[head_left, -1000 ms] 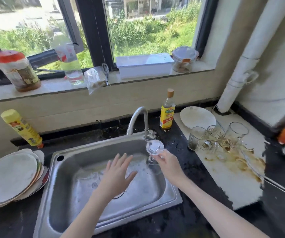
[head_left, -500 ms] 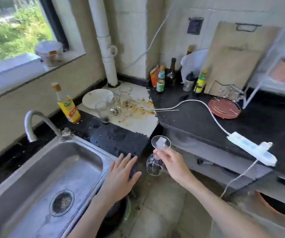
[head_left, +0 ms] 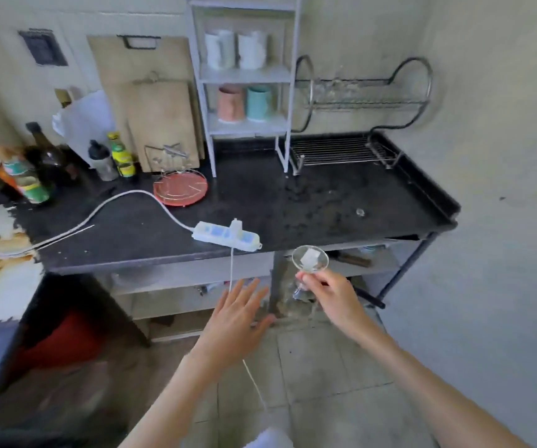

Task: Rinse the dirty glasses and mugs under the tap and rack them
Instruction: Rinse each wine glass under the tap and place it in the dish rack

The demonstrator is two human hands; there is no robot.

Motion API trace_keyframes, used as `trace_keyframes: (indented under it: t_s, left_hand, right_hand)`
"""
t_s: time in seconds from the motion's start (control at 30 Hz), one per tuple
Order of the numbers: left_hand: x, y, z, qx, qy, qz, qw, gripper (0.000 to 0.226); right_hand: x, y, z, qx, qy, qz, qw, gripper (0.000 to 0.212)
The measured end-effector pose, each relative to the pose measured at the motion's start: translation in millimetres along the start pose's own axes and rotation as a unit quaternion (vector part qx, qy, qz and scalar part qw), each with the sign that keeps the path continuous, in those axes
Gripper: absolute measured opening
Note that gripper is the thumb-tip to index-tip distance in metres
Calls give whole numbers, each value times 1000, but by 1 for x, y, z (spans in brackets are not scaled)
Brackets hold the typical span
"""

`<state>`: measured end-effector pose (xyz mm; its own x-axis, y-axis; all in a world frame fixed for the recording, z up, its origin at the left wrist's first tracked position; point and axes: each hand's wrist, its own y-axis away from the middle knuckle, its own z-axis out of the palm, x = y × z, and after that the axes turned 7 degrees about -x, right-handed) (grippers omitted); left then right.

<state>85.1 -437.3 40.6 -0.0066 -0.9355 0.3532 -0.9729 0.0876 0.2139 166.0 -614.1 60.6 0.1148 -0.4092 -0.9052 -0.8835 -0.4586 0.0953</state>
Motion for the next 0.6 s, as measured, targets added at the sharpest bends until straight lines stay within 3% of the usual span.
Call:
trace_keyframes:
  t_s: [0.13,0.37,0.6]
  left_hand:
    - [59,-59,-1,-21,-15,46,999,58]
    - [100,-160,-14,-29,-29,80,996,55]
    - [101,-294,-35,-40,-53,82,994,56]
  right_hand:
    - [25,-3,-79,60,-7,18,998,15]
    - [57,-49,-166,123,-16,31,992,17]
    - [69,-161,-237,141,7,15,990,21]
